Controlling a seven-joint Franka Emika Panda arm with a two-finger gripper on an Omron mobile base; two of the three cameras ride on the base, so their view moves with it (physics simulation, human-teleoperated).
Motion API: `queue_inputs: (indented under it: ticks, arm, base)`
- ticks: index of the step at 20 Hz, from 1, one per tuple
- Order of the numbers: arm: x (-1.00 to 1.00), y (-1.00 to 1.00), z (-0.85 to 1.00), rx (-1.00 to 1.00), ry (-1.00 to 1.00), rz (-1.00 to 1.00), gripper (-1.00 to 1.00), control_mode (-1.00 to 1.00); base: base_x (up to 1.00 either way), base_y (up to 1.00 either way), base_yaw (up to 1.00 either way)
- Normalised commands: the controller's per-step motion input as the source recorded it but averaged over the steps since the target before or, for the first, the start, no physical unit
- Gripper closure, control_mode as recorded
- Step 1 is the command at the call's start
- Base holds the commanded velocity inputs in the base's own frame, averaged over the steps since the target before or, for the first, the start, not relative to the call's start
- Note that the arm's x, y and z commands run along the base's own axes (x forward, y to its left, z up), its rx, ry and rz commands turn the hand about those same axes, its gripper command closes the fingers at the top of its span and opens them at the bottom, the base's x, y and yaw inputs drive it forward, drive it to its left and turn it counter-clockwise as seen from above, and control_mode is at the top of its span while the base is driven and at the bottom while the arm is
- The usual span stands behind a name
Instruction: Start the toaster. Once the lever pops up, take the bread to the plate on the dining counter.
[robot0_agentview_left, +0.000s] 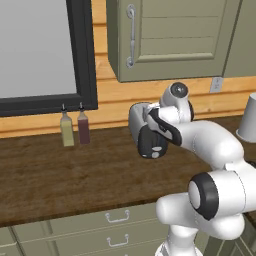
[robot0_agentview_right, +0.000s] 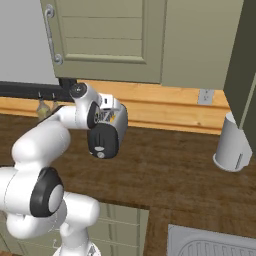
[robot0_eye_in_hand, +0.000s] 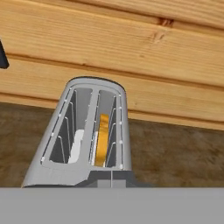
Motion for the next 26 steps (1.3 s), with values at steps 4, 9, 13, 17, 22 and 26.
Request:
queue_inputs:
  ticks: [4, 9, 13, 17, 22, 26]
  arm:
    - [0.16, 0.00, -0.13, 0.00, 0.00, 0.00, 1.00, -1.00]
    - [0.18, 0.03, -0.09, 0.00, 0.00, 0.00, 1.00, -1.00]
    - [0.21, 0.11, -0.05, 0.00, 0.00, 0.00, -1.00, -1.00]
    - [0.22, 0.06, 0.00, 0.00, 0.00, -0.01, -1.00, -1.00]
    - [0.16, 0.00, 0.00, 0.00, 0.00, -0.01, -1.00, -1.00]
    - [0.06, 0.00, 0.00, 0.00, 0.00, 0.00, -1.00, -1.00]
  base:
    - [0.00, 0.00, 0.00]
    - [0.00, 0.00, 0.00]
    - [0.00, 0.00, 0.00]
    - [0.00, 0.00, 0.00]
    - [0.00, 0.00, 0.00]
    - [0.00, 0.00, 0.00]
